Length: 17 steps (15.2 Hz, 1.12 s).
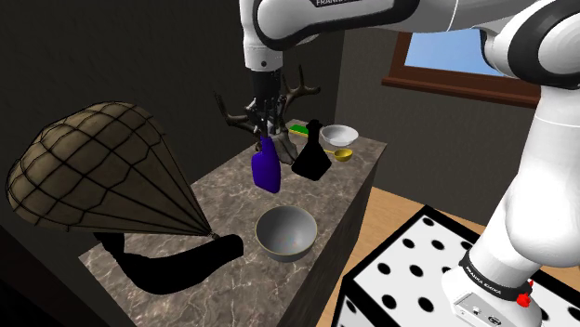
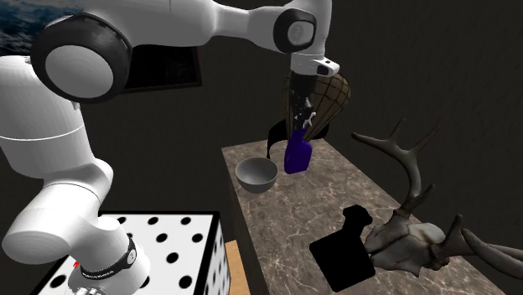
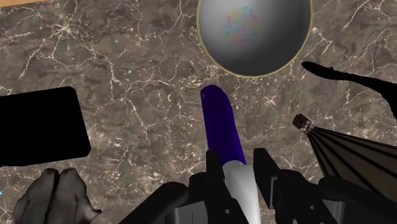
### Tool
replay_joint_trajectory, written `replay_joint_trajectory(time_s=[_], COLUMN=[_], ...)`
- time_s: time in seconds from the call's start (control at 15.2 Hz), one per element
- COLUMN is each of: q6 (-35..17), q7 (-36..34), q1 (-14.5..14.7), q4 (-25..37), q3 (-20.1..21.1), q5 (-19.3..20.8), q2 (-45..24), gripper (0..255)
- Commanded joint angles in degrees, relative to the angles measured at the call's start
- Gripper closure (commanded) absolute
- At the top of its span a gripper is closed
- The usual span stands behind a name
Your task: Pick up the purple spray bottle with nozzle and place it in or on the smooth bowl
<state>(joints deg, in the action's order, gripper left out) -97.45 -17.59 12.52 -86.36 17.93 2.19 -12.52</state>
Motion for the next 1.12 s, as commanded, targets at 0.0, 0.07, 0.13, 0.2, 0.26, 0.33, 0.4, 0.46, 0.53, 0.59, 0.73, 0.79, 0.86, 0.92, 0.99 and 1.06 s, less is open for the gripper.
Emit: replay_joint_trajectory(time_s=[0.0,0.07,0.13,0.2,0.26,0.33,0.4,0.46,0.53,0.59,0.73,0.79,0.86,0.92,0.99,1.06], q6=[1.53,2.34,3.17,4.0,4.84,5.69,6.55,7.42,7.72,8.15,9.16,9.73,10.35,11.01,11.7,12.43], q7=[-0.09,-0.12,-0.15,-0.19,-0.22,-0.26,-0.31,-0.35,-0.37,-0.91,-2.02,-2.59,-3.18,-3.78,-4.4,-5.04], q1=[0.09,0.14,0.2,0.25,0.31,0.38,0.45,0.53,0.57,0.76,1.18,1.42,1.67,1.93,2.2,2.48], q4=[1.52,2.44,3.39,4.36,5.36,6.39,7.45,8.54,8.93,7.92,6.23,5.53,4.93,4.42,4.0,3.68], q3=[0.05,0.07,0.09,0.1,0.12,0.14,0.16,0.18,0.18,0.46,1.01,1.29,1.57,1.86,2.16,2.46], q5=[0.0,0.04,0.08,0.12,0.17,0.23,0.3,0.37,0.39,-0.02,-0.83,-1.23,-1.63,-2.02,-2.41,-2.79], q2=[0.0,-0.12,-0.25,-0.39,-0.56,-0.75,-0.95,-1.18,-1.26,0.24,3.08,4.43,5.72,6.96,8.15,9.29], gripper=[255,255,255,255,255,255,255,255,255,255,255,255,255,255,255,255])
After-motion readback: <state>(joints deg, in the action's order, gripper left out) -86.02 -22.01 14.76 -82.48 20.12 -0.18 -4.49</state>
